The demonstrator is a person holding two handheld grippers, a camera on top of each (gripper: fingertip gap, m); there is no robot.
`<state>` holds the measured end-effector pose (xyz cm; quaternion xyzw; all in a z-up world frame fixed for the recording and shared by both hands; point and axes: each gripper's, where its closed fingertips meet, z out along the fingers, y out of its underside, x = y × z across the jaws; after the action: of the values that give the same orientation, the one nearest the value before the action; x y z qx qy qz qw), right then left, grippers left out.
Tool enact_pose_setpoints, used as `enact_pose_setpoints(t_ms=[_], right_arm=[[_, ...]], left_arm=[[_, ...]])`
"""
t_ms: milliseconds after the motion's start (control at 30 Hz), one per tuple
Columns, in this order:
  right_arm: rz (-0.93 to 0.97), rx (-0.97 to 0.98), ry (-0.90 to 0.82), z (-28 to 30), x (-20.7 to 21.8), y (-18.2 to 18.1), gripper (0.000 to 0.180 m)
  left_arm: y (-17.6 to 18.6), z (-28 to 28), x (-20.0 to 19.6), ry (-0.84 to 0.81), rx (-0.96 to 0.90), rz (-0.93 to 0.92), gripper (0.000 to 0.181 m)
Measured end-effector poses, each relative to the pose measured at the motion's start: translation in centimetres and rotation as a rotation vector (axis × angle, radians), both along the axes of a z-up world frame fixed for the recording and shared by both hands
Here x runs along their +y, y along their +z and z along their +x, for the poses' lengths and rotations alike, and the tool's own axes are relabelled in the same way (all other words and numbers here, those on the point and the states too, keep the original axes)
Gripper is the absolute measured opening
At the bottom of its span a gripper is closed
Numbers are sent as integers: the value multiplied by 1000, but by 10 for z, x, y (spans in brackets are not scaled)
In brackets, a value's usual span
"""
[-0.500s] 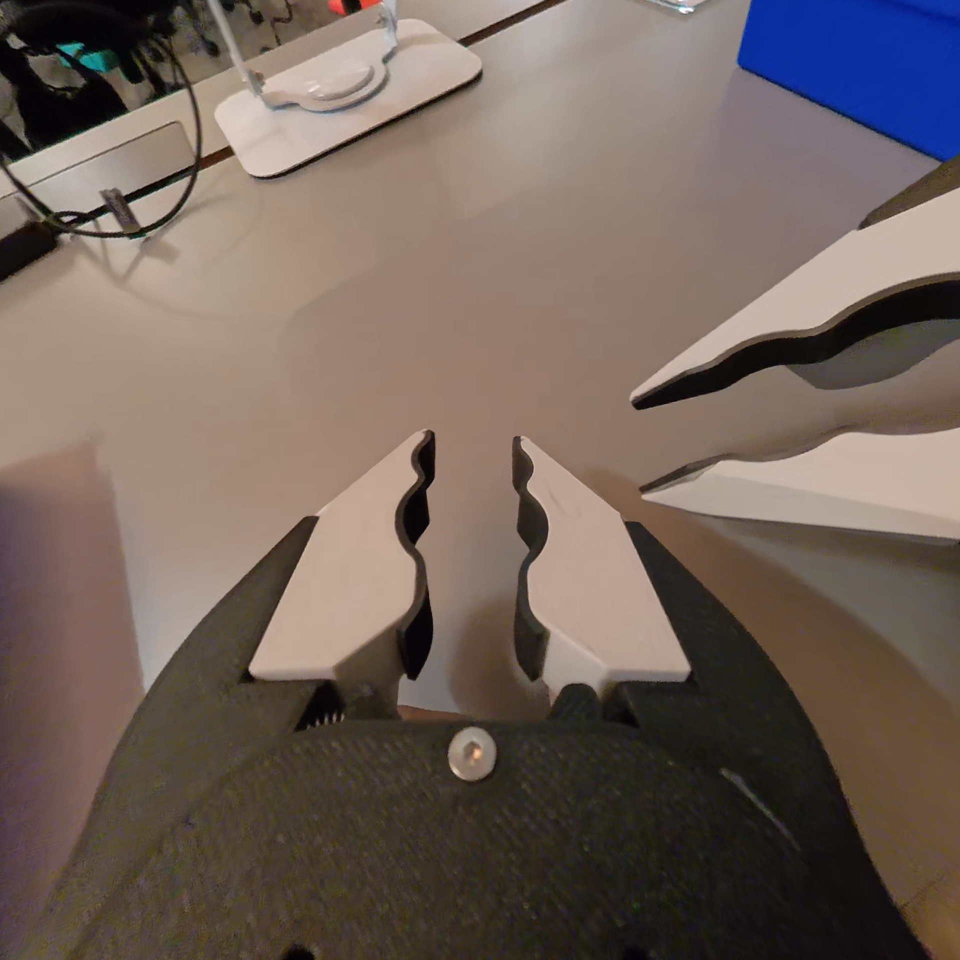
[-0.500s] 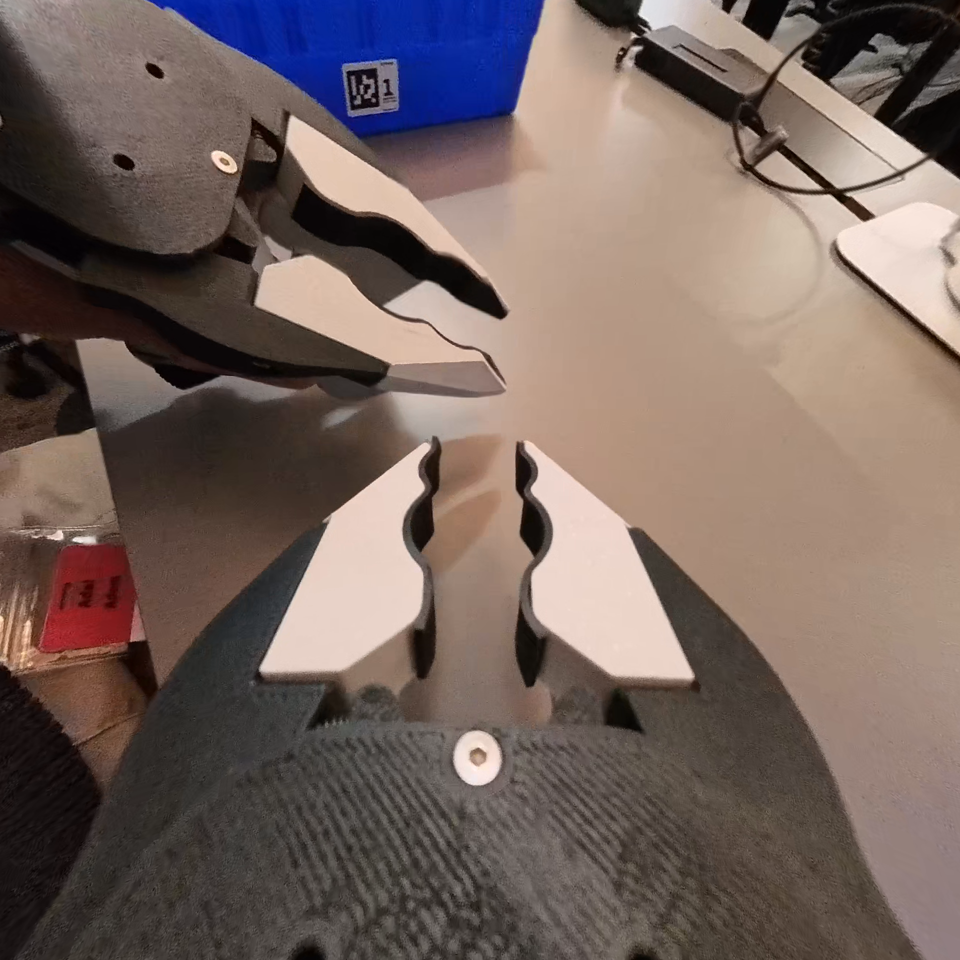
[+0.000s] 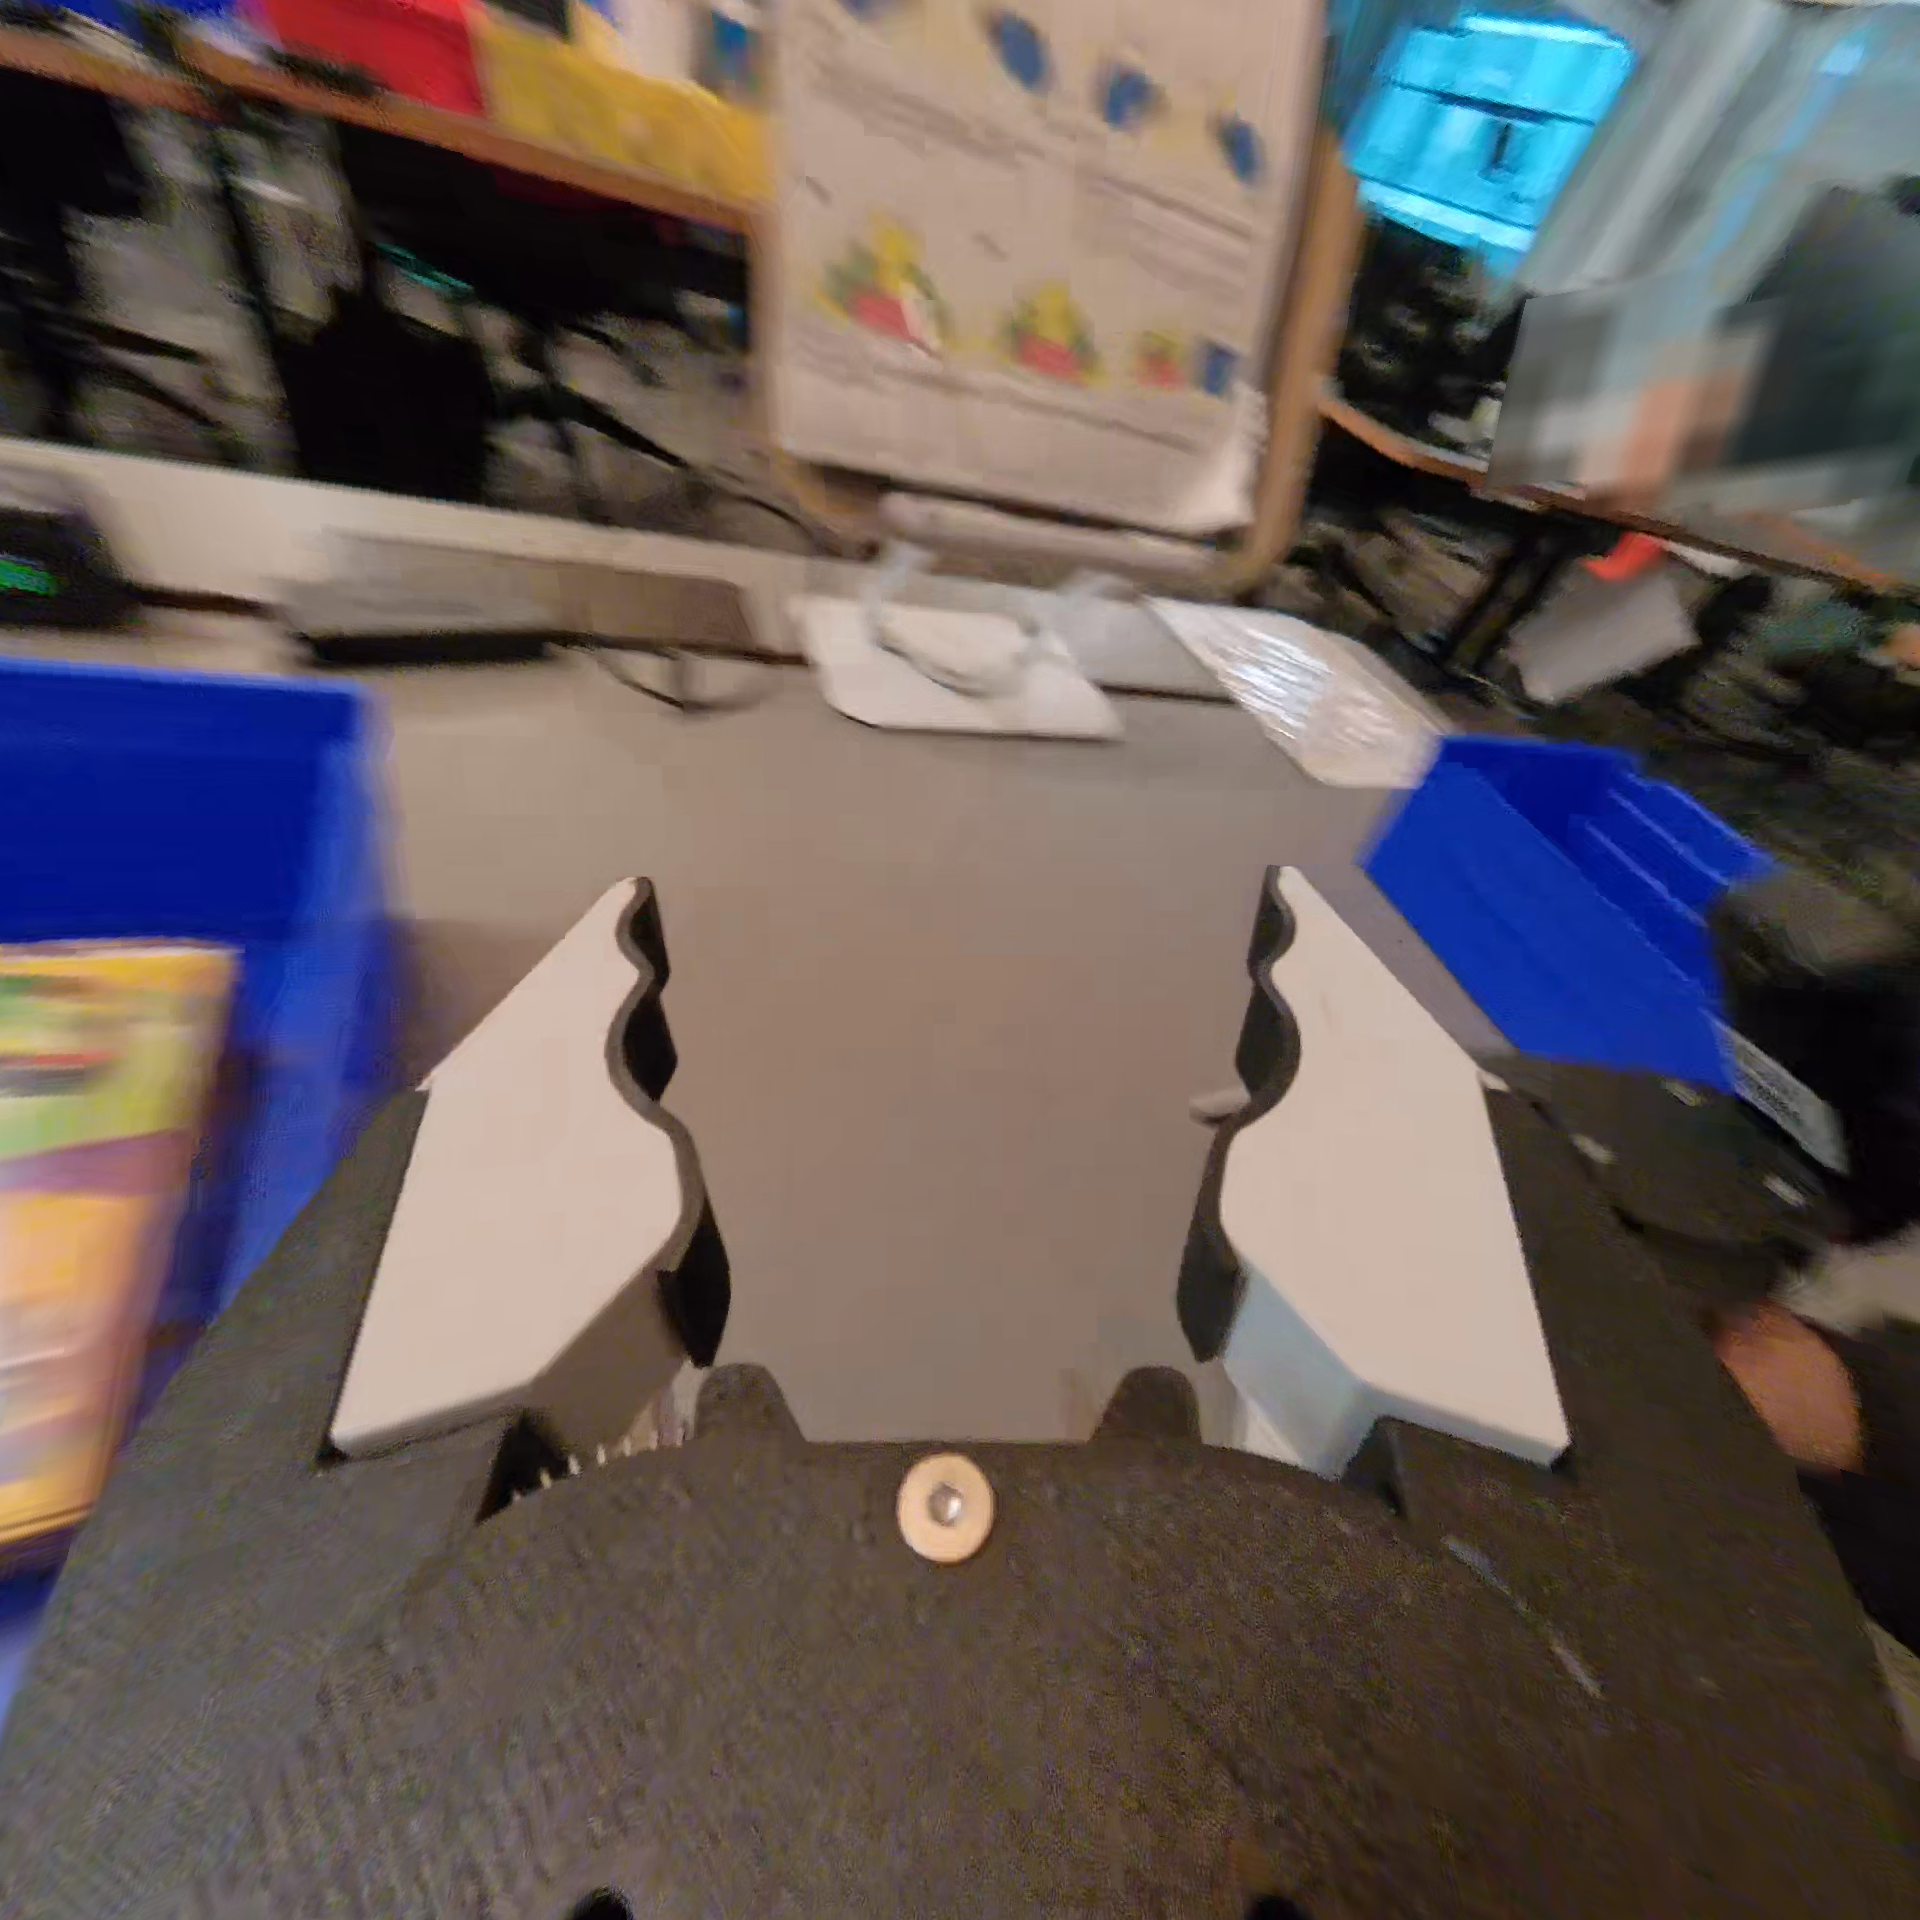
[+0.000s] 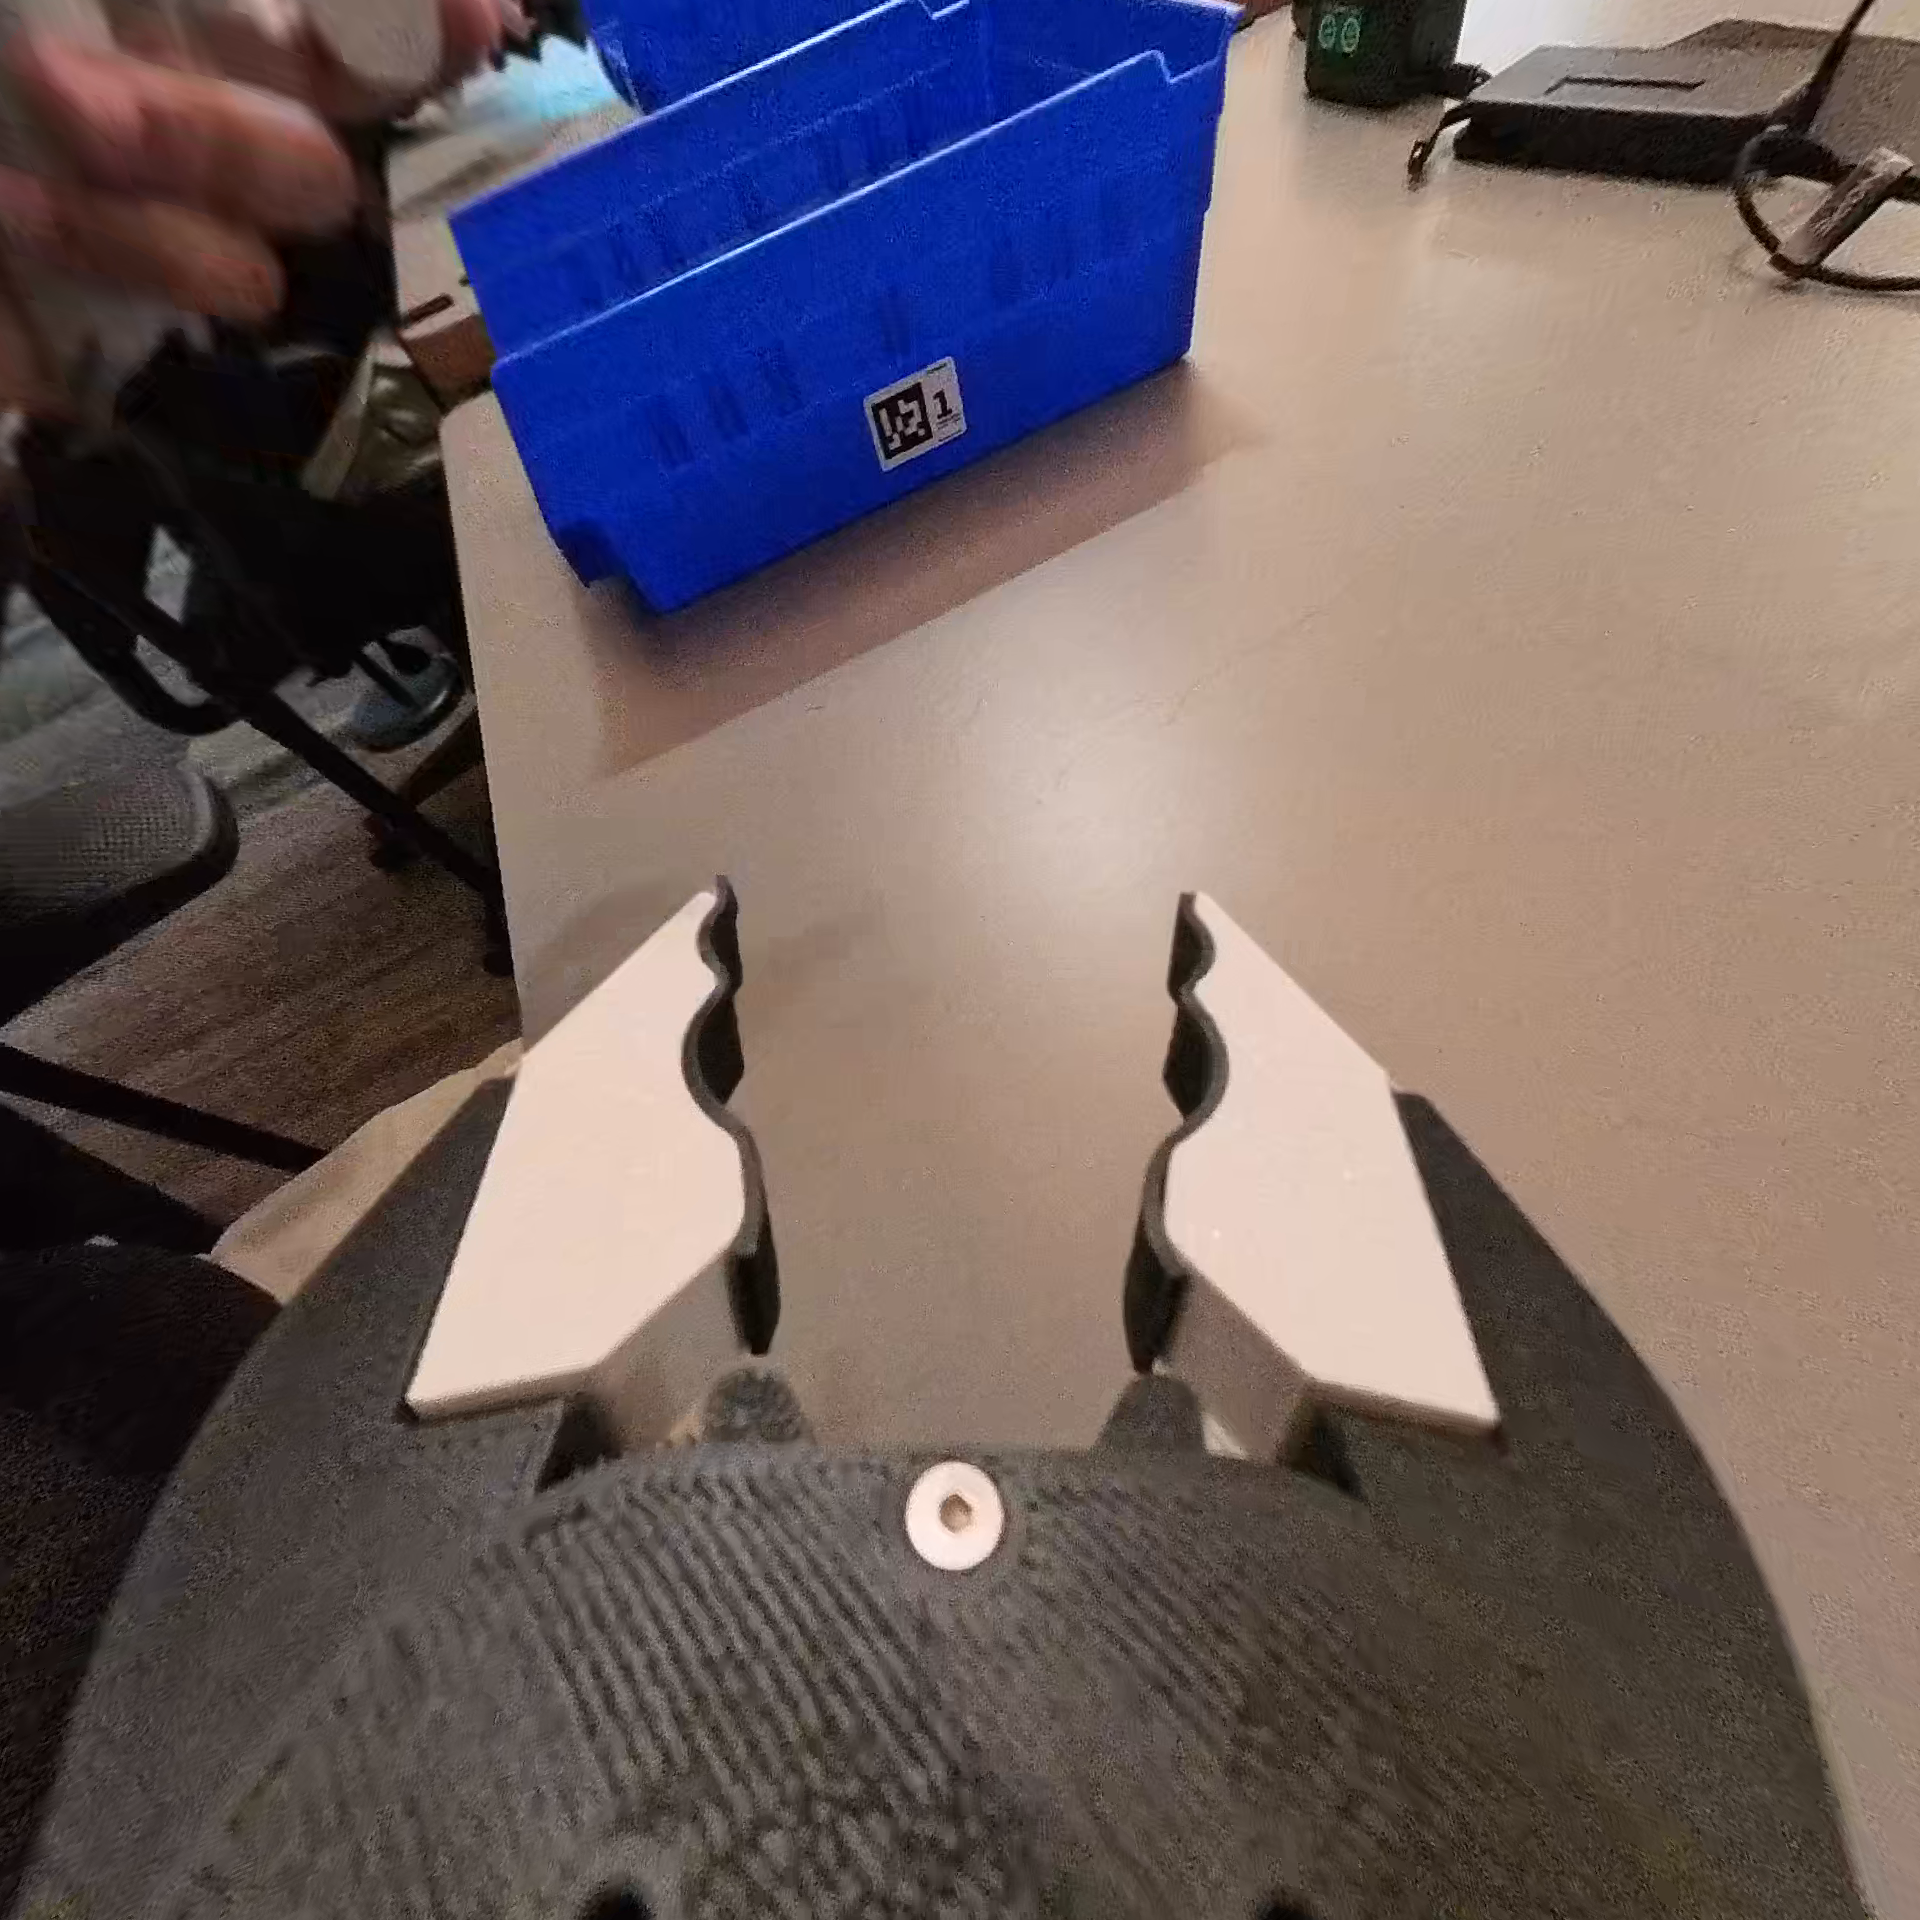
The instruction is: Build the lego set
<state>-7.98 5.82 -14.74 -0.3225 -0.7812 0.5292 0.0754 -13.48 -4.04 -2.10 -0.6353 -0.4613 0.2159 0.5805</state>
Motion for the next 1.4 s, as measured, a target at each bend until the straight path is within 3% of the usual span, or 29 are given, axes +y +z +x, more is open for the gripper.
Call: enact_pose_setpoints(t_ms=[67, 133, 267, 300, 400, 533, 667, 900, 1033, 1233, 1400], right_arm=[[20, 13, 14, 3, -1, -1, 78], [56, 45, 20, 4, -1, -2, 75], [101, 80, 10, 7, 3, -5, 72], [103, 75, 3, 8, 5, -6, 72], [110, 62, -31, 6, 15, -11, 71], [120, 57, -75, -1, 25, -18, 70], [62, -7, -34, -19, 3, -6, 76], [36, 63, 213, -77, -111, 75, 84], [116, 125, 362, -114, -189, 95, 82], [291, -59, 562, -165, -292, 63, 91], [503, -175, 605, -207, -332, 11, 93]], left_arm=[[20, -27, -70, 167, 14, -53, 117], [8, -53, -132, 274, -80, -124, 120], [-89, -65, -209, 333, -513, -293, 132], [-108, -60, -218, 337, -578, -322, 125], [-130, -57, -227, 354, -579, -308, 116], [-127, -57, -222, 360, -530, -193, 107], [-136, -49, -231, 402, -550, -262, 101], [-132, -34, -226, 350, -515, -246, 98], [-141, -29, -241, 341, -532, -392, 93], [-153, -20, -244, 261, -563, -436, 89], [-153, -18, -244, 236, -550, -419, 86]])
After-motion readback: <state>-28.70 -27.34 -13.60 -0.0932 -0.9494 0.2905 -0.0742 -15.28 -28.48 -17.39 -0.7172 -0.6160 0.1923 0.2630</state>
